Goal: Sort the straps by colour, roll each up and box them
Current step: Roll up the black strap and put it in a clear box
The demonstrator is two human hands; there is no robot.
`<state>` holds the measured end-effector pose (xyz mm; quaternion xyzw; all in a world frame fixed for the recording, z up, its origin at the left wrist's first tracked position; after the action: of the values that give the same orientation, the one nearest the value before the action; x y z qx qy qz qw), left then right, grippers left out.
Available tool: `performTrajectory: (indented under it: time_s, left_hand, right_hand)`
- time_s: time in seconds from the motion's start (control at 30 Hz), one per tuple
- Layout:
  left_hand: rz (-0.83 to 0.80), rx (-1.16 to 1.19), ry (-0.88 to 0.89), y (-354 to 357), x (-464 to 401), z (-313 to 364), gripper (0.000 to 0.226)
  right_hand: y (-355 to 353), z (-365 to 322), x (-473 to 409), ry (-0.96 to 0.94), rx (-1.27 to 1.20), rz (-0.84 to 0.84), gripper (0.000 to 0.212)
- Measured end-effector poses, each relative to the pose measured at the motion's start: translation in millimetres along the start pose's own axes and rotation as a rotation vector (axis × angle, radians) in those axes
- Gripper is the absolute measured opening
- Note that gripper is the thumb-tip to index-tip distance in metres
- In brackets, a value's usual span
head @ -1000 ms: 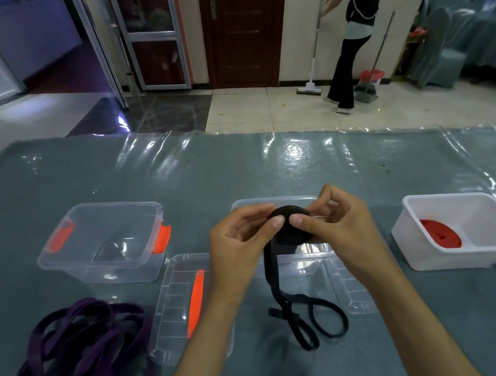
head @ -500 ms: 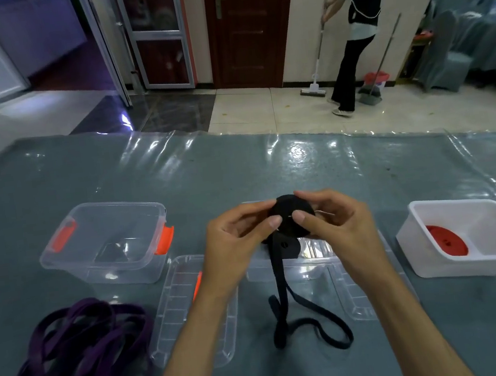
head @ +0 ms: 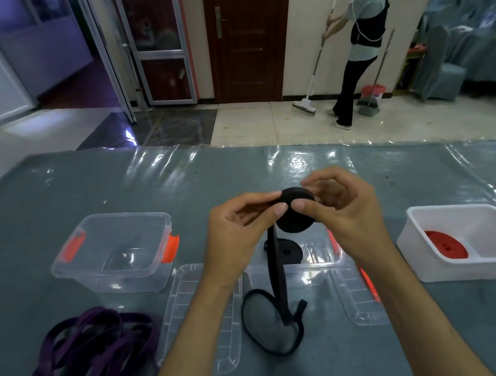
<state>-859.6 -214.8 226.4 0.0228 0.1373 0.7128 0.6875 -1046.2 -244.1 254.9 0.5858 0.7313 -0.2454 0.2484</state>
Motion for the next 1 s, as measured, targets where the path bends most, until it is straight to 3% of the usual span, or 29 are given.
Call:
performTrajectory:
  time_s: [0.1,0.27,0.4,0.5,0.6,0.8,0.9,1.0]
  left_hand:
    - [-0.044,-0.032,0.024,4,-2,8,0.032]
    - [0.039,-0.021,0.064,4,2,16,0.025]
    - [-0.035,-0.025,0.017,7,11,9,0.03]
    - [-0.023,-0.065,-0.007,5,16,9,0.029]
    - [0.012,-0.028,0.004,12,22,4,0.021]
    - [-0.05,0.06,-0.047,17,34,-12,0.031]
    - [0.007,0.033,-0.032,21,41,-18,0.029]
    - [0.06,-0.018,0.017,26,44,-19,0.027]
  right_hand:
    - [-3,-6,-1,-0.053,-0.049,0.079,0.022]
    - [-11,-9,6,0.052,-0.067,-0.016,0.021]
    - [-16,-16,16,0.009,-0.089,0.066,0.026]
    - [-14,-18,26,0.045,-0.067,0.037,0.015]
    - [-18,-19,32,0.063,-0.045,0.026,0.023]
    - [-20,-19,47,0.118,-0.078,0.065,0.024]
    - [-24,-20,49,0.198,-0.06,-0.021,0.032]
    - [-26,-22,49,0.152,-0.073,0.047,0.031]
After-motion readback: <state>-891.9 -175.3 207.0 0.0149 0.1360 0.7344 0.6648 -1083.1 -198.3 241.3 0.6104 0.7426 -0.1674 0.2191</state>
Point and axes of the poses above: each hand's wrist, its own x-axis away from the middle knuckle, its own y-axis out of the palm, z = x × y, the point moved 3 cm from there along -x, towards the middle knuckle, and after that the axes turned 15 degrees about -y, right-handed, at the moved point
